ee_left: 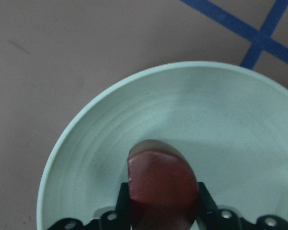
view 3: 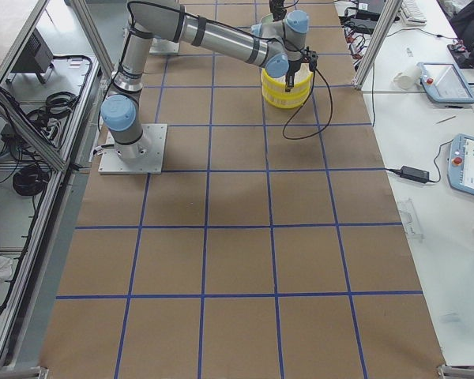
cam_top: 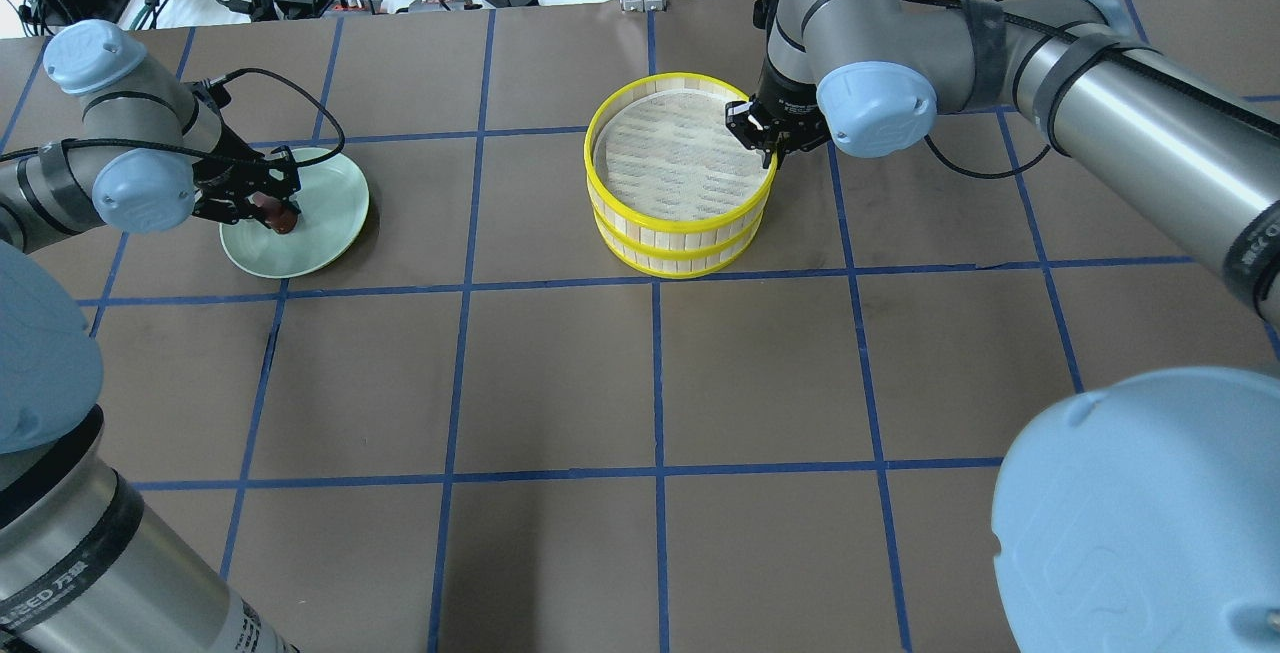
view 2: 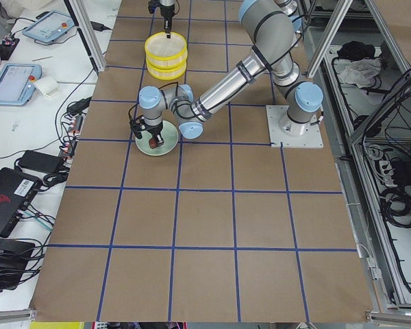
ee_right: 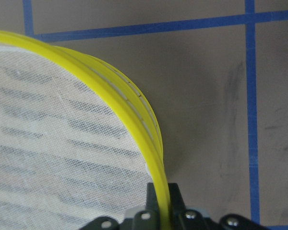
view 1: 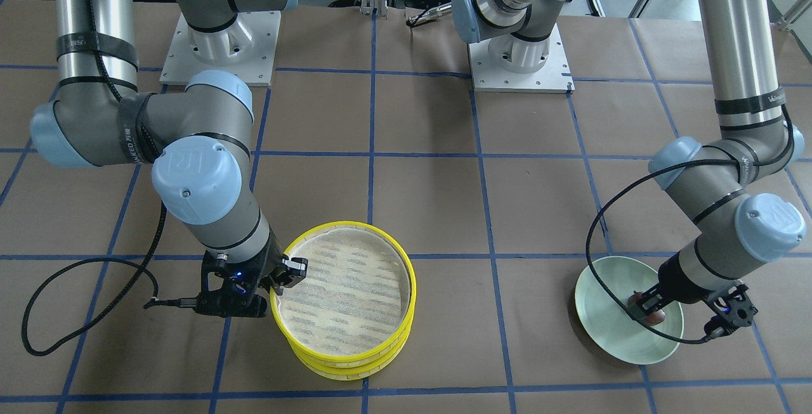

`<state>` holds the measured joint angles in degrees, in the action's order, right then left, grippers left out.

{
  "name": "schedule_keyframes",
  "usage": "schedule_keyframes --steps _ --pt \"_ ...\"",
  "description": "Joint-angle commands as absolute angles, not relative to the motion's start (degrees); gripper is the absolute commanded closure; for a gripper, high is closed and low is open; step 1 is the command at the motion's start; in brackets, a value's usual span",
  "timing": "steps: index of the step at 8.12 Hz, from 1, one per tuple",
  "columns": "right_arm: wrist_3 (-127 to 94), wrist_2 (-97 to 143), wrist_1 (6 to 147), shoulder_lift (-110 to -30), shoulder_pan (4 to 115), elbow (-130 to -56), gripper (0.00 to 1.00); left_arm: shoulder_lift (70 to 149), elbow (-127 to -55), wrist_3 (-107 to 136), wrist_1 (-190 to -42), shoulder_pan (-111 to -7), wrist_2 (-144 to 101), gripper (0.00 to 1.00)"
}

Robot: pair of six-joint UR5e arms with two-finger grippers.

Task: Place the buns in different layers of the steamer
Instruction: 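Grasp the dark red bun with the left gripper and lift it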

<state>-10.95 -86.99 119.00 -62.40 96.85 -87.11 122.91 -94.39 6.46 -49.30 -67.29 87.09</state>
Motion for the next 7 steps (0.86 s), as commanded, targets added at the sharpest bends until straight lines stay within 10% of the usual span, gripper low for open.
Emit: schedule_keyframes --steps 1,7 --pt "-11.0 -87.0 119.8 -62.1 96.9 -87.1 1.00 121.6 -94.3 6.4 -49.3 -67.3 85.8 1.00" --pt "-11.0 -86.7 120.2 -62.0 96.9 -87.3 1.00 114.9 -91.2 5.2 -49.1 -74.3 83.2 1.00"
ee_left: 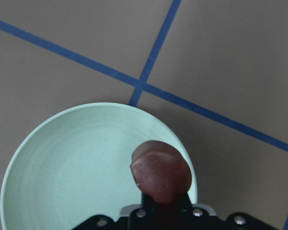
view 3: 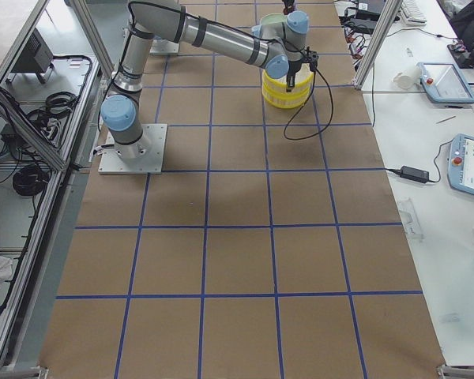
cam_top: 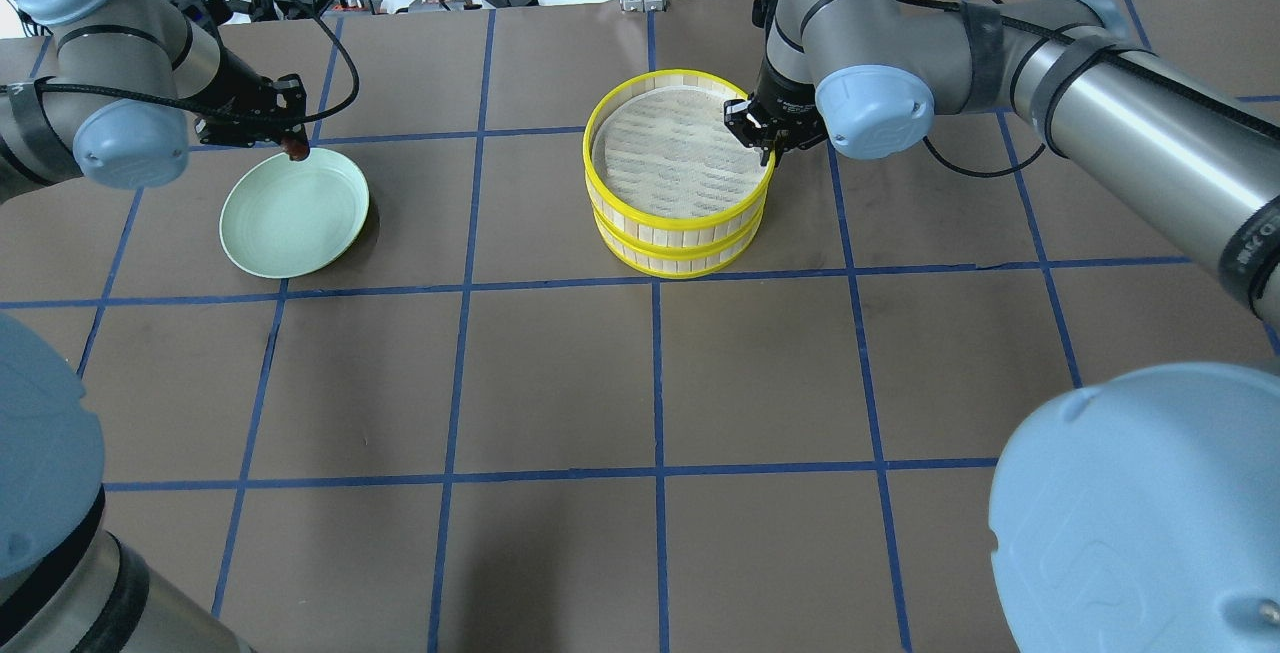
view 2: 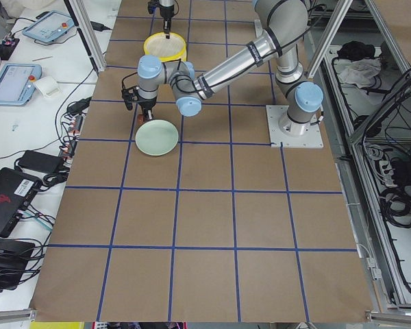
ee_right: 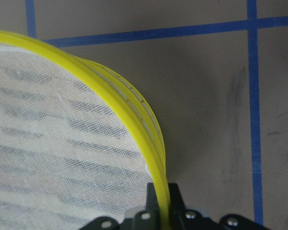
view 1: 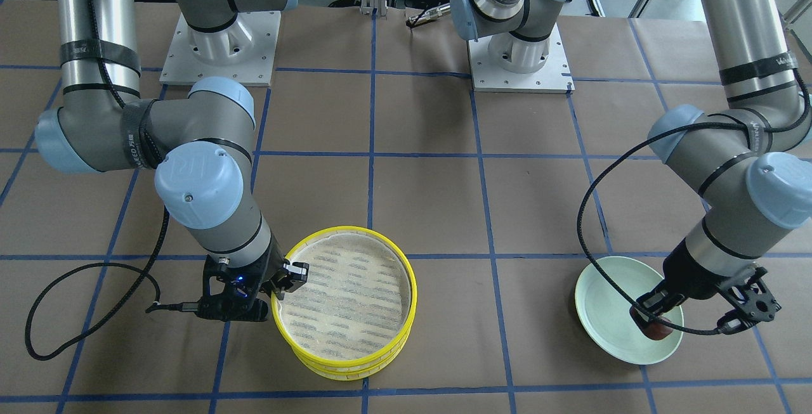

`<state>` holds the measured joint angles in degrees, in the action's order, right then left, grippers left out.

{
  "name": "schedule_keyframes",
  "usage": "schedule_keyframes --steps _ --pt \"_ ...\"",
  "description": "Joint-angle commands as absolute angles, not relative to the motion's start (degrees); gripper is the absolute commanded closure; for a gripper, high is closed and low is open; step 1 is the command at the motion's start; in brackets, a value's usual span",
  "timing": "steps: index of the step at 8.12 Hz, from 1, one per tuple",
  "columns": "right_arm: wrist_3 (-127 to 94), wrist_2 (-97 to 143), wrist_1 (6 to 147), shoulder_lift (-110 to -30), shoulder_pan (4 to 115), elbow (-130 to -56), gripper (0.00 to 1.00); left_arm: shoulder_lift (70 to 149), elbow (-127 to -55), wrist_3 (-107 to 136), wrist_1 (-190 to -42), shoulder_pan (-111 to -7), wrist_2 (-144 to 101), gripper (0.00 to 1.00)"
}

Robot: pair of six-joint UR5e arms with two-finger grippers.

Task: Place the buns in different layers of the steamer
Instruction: 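Grasp the dark red bun with the left gripper and lift it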

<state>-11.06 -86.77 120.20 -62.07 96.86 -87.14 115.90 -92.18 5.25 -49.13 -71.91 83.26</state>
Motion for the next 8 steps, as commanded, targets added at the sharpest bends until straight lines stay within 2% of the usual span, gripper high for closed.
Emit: schedule_keyframes --steps 1,2,5,8 --pt "-11.0 -86.7 120.2 -62.0 96.9 -87.3 1.00 114.9 -91.2 5.2 -49.1 -74.4 83.1 1.00" --pt "-11.0 -86.7 120.3 -62.0 96.9 -87.3 1.00 115.0 -91.3 5.1 -49.1 -74.4 83.1 1.00" --pt "-11.0 -86.7 121.0 -62.0 96.9 -87.3 0.91 114.5 -91.3 4.8 -49.0 -74.6 83.1 1.00" --pt "-11.0 -86.8 121.1 -62.0 96.9 -87.3 0.91 114.5 -91.3 4.7 -49.0 -74.6 83.1 1.00"
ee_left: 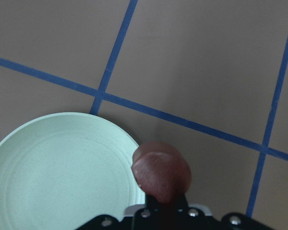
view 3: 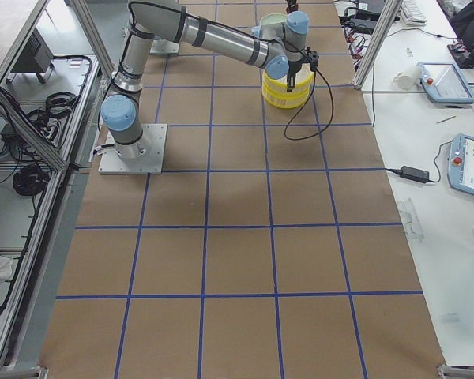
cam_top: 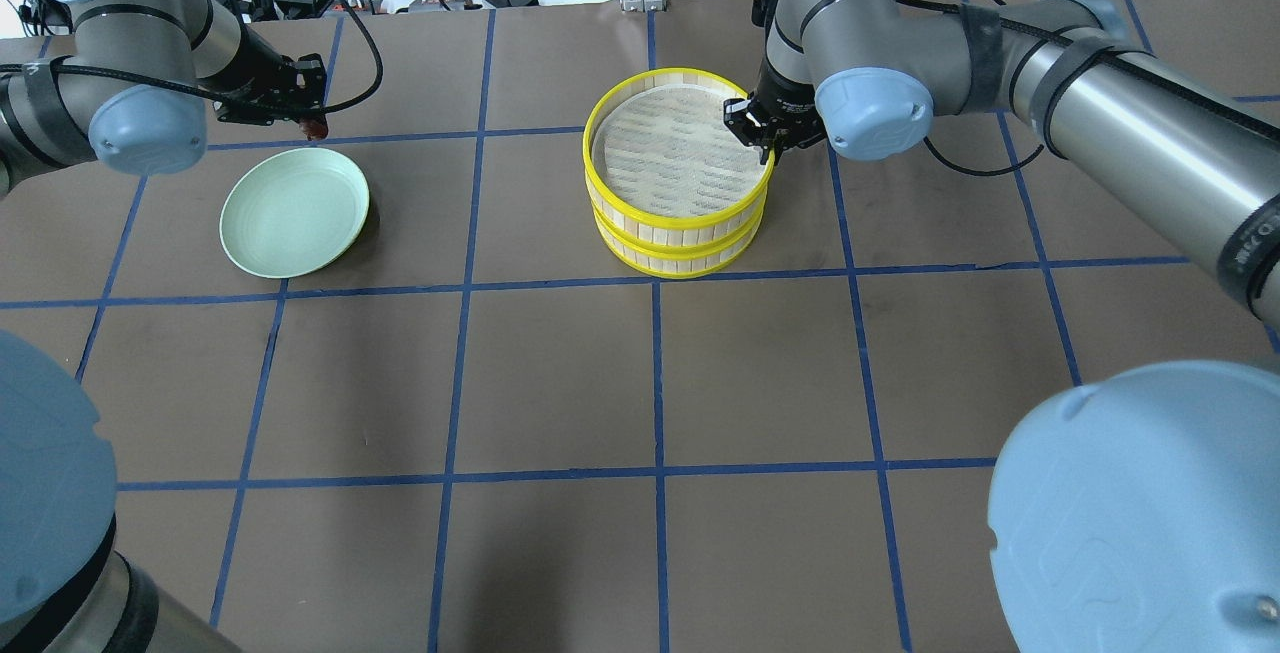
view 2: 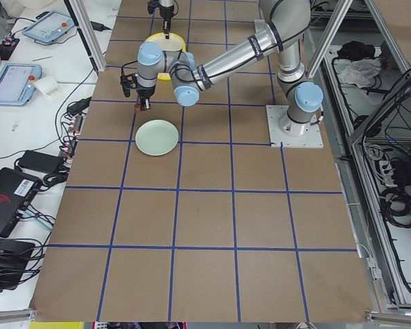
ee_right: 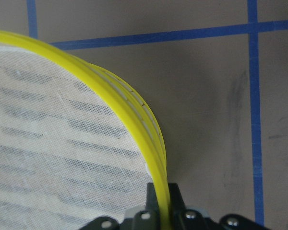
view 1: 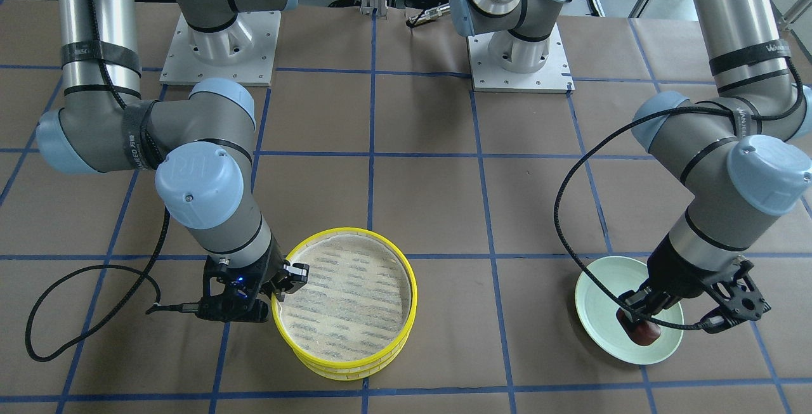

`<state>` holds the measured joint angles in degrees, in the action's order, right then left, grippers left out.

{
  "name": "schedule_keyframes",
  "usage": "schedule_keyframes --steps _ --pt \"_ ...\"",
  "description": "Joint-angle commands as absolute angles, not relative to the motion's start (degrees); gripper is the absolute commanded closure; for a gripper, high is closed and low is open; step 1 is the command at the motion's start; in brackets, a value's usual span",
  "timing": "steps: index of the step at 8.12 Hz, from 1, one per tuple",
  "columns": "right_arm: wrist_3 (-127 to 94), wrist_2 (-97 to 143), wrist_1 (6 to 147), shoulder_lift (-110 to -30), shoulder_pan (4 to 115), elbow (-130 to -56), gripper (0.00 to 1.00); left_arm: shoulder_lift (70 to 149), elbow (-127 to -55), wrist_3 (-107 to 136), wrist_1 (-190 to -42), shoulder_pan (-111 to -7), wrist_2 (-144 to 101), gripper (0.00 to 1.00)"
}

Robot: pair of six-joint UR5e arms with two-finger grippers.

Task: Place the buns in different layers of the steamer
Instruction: 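Release the steamer rim and raise right gripper while left holds bun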

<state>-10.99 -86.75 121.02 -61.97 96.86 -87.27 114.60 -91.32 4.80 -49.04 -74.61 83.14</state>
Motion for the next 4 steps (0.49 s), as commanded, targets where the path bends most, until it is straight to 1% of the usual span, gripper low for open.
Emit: schedule_keyframes --steps 1,4 --pt "-11.0 -86.7 121.1 -62.0 96.8 -87.3 0.90 114.7 -91.3 4.7 -49.1 -74.6 83.1 1.00" --pt "-11.0 -86.8 121.1 -61.9 96.8 -87.4 0.87 114.7 -91.3 4.7 -49.0 -74.6 83.1 1.00"
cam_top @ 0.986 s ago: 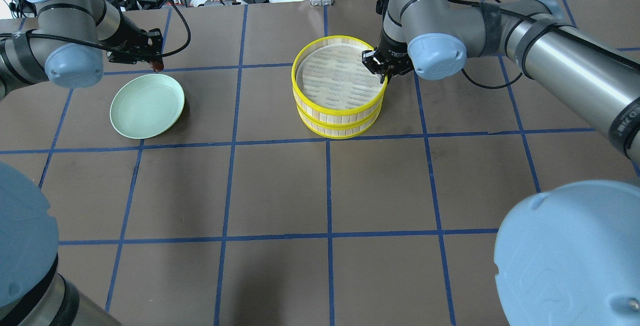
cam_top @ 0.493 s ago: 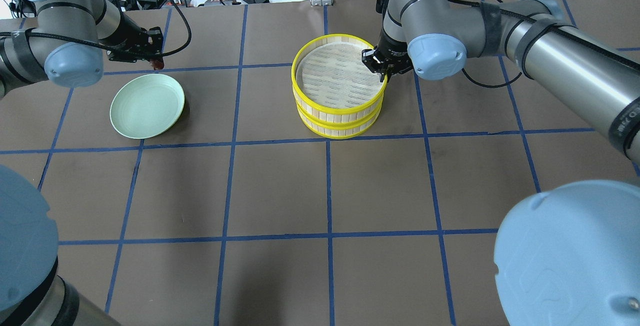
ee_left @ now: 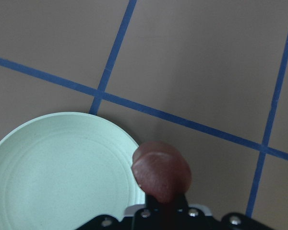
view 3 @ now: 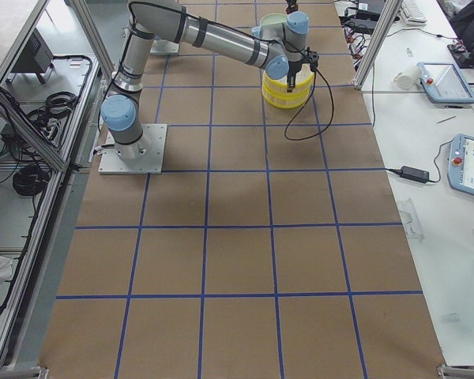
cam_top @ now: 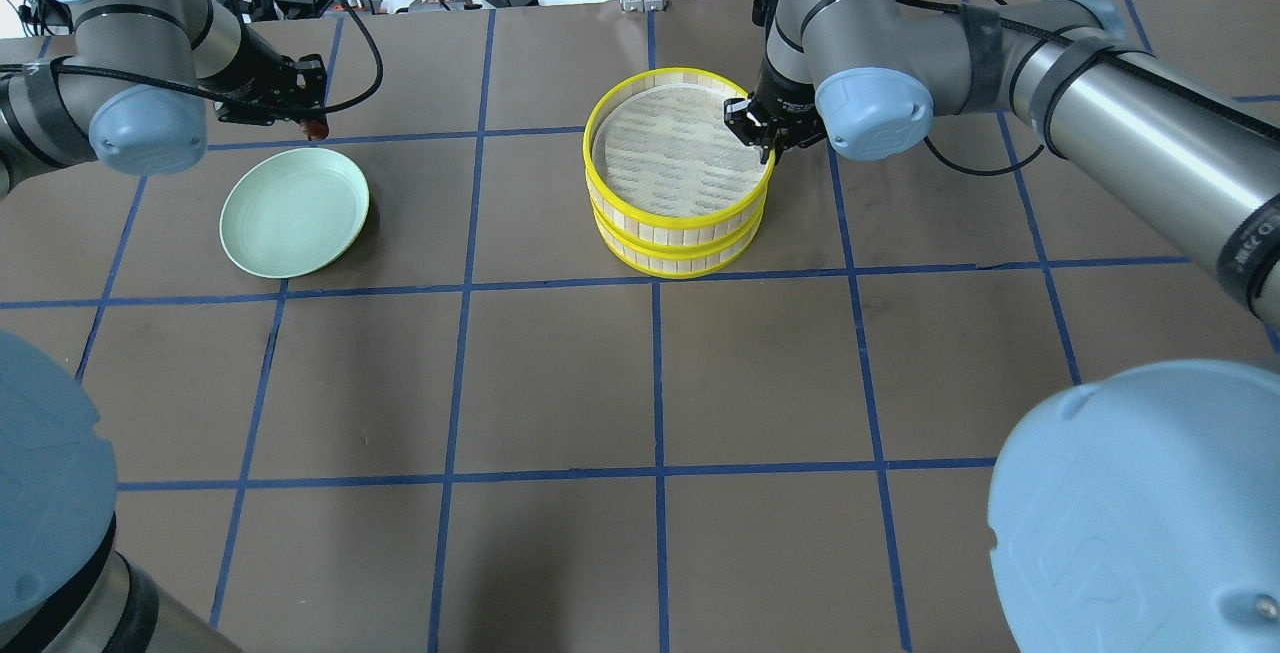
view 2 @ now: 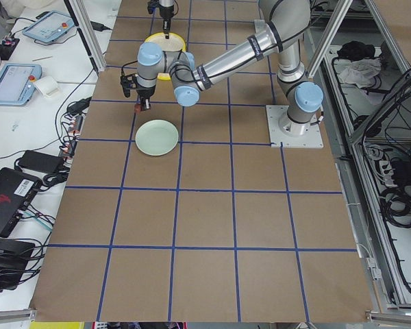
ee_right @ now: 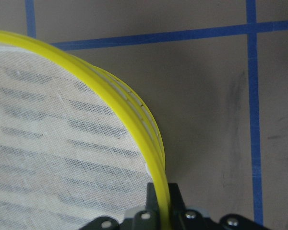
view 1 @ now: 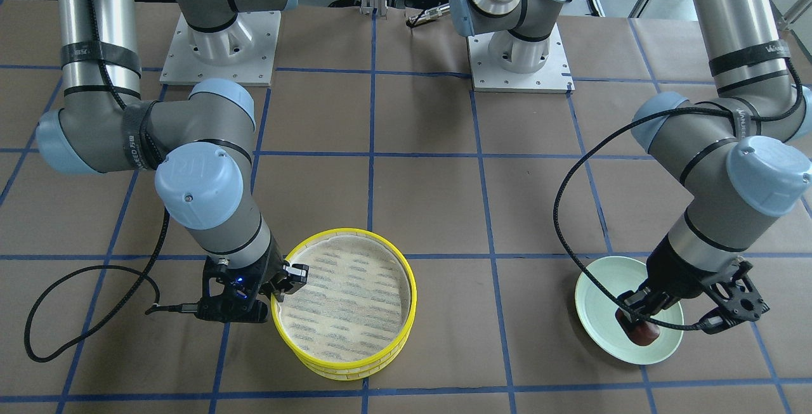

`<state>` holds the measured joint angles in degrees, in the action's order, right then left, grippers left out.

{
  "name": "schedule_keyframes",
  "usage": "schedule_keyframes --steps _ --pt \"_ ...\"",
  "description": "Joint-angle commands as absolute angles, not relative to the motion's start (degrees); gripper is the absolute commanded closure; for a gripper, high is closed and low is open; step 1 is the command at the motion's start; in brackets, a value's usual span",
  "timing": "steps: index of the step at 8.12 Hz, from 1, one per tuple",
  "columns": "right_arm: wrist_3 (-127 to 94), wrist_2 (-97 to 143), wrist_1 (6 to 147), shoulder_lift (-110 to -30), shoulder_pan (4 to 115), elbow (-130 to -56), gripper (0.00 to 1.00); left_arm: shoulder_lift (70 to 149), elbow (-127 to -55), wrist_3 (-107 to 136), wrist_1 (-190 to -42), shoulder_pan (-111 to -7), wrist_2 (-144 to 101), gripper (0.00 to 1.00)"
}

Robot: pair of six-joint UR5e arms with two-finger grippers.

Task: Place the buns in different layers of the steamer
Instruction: 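Release the steamer rim and raise right gripper while left holds bun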

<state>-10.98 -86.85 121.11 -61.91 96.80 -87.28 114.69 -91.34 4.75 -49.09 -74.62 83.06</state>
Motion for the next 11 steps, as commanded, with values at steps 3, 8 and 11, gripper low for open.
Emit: schedule_keyframes --steps 3,8,11 --pt "-11.1 -86.7 121.0 -61.9 96.8 -87.5 0.68 114.9 -91.4 3.9 -49.2 -74.5 83.1 1.00" --pt "-10.5 -86.9 120.4 -63.1 96.1 -85.9 0.30 114.6 -91.2 3.8 -49.0 -75.1 83.1 1.00" --pt "-4.7 -87.4 108.3 -71.3 92.0 -84.0 0.27 111.4 -89.2 7.5 -48.2 -84.3 82.5 1.00"
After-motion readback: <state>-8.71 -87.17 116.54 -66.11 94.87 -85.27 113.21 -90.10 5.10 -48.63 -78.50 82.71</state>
